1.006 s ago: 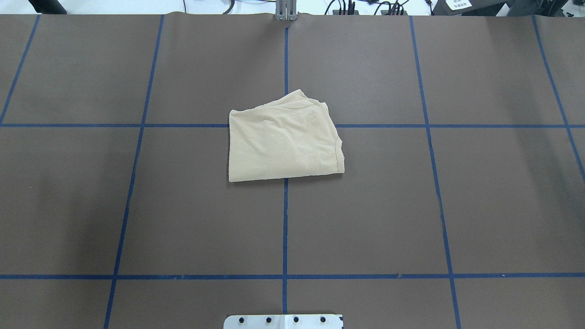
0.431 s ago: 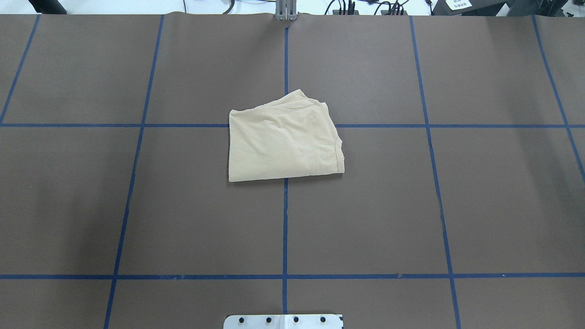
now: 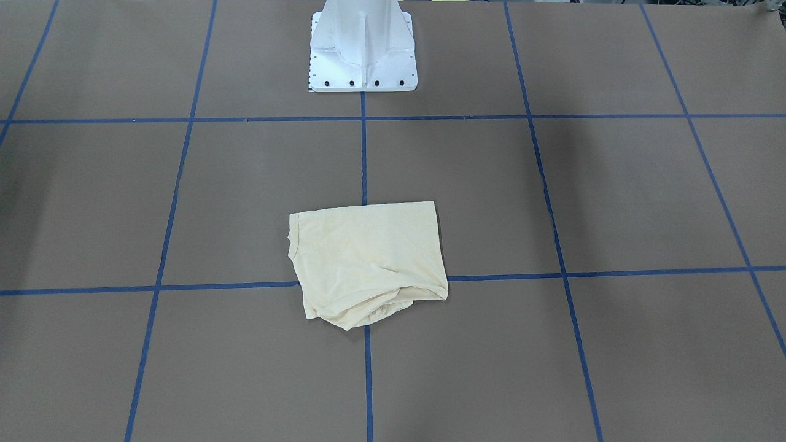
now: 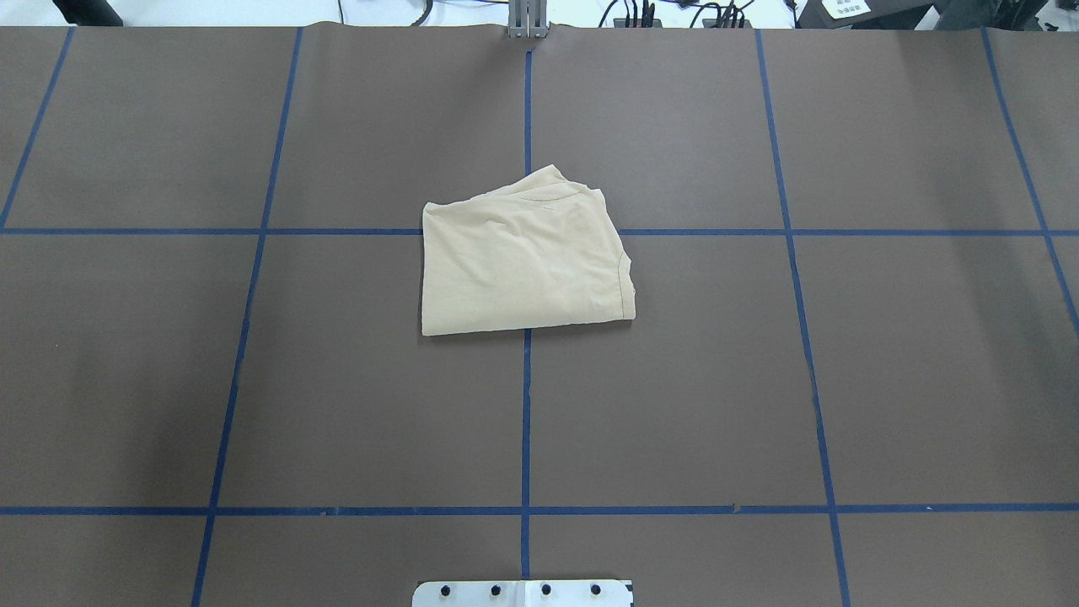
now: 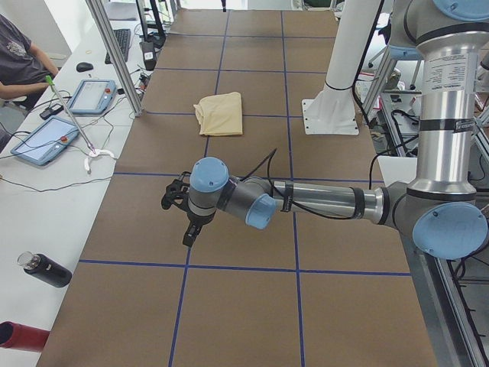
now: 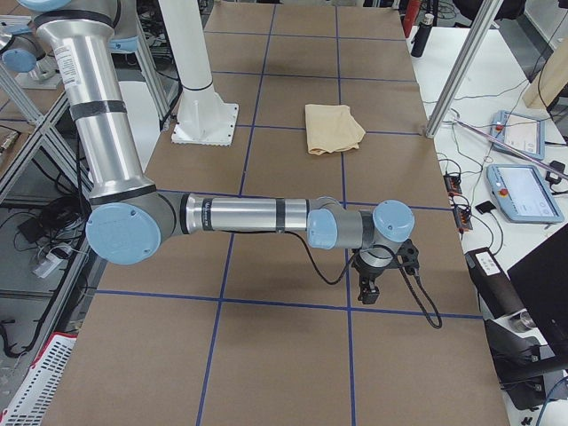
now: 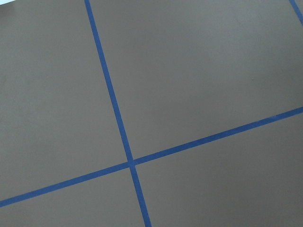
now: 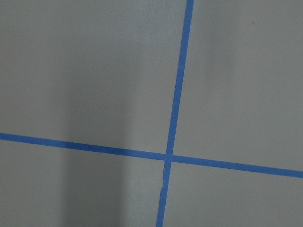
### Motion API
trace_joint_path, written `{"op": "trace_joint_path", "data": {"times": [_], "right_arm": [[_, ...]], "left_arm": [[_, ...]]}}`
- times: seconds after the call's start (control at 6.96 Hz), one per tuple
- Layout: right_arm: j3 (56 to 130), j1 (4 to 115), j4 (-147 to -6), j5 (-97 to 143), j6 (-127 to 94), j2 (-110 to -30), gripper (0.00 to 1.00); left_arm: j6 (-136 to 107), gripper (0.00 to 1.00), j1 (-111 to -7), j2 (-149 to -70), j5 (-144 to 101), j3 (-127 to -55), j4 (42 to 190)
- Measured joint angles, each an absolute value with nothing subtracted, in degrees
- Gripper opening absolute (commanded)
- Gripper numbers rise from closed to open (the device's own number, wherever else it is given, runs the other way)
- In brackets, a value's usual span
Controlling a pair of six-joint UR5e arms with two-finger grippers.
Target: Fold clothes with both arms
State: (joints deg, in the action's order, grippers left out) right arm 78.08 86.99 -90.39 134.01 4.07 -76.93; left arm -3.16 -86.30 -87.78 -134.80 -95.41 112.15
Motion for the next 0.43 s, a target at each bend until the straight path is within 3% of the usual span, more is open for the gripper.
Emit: {"op": "trace_joint_path", "data": {"times": [0.43], "right_arm": [[78.1,87.0,-90.4,133.5,4.1,-76.9,1.00]], "left_arm": [[-3.2,1.00,-86.3,-87.7,-134.6,-95.4,112.2]]}}
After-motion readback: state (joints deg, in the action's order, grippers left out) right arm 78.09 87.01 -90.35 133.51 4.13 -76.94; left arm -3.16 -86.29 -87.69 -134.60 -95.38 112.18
